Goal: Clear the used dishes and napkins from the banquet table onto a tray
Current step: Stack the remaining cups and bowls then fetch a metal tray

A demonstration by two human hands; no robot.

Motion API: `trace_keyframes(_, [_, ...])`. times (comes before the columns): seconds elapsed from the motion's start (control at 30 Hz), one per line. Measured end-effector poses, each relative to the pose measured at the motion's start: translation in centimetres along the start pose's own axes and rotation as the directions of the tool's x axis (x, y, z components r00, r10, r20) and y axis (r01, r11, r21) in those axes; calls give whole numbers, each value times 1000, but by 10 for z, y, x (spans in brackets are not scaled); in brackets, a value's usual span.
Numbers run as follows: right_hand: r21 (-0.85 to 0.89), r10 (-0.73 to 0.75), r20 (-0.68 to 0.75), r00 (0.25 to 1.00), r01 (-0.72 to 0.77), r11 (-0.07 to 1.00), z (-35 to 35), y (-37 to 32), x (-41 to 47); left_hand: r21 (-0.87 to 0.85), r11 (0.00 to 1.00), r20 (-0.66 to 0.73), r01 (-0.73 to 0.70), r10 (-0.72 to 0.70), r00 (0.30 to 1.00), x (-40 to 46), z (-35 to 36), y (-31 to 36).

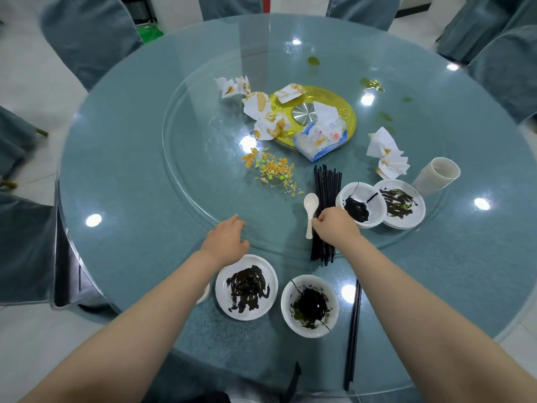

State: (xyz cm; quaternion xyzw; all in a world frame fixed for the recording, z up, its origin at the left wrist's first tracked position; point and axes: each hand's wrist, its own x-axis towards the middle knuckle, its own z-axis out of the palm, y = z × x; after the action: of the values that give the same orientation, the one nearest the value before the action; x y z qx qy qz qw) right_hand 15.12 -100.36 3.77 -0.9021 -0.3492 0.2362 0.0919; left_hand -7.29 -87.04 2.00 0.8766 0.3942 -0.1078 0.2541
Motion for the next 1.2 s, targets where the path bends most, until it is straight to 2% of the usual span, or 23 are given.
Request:
trace_keyframes(0.27, [40,104,38,994,-106,994,3,43,-52,-58,988,-21,-141,140,990,-21,26,26])
trace_keyframes(0.43, [1,212,105,972,-213,977,18,78,-80,-202,964,8,-174,179,984,-35,41,37])
trace_keyframes(0.67, [-167,302,147,942,-277,946,43,104,-110,-423,894,2,-146,162,987,-60,54,47])
trace_keyframes(1.2, [-41,345,97,934,-342,939,57,103,-129,-487,869,23,-88,113,993,-84,50,56])
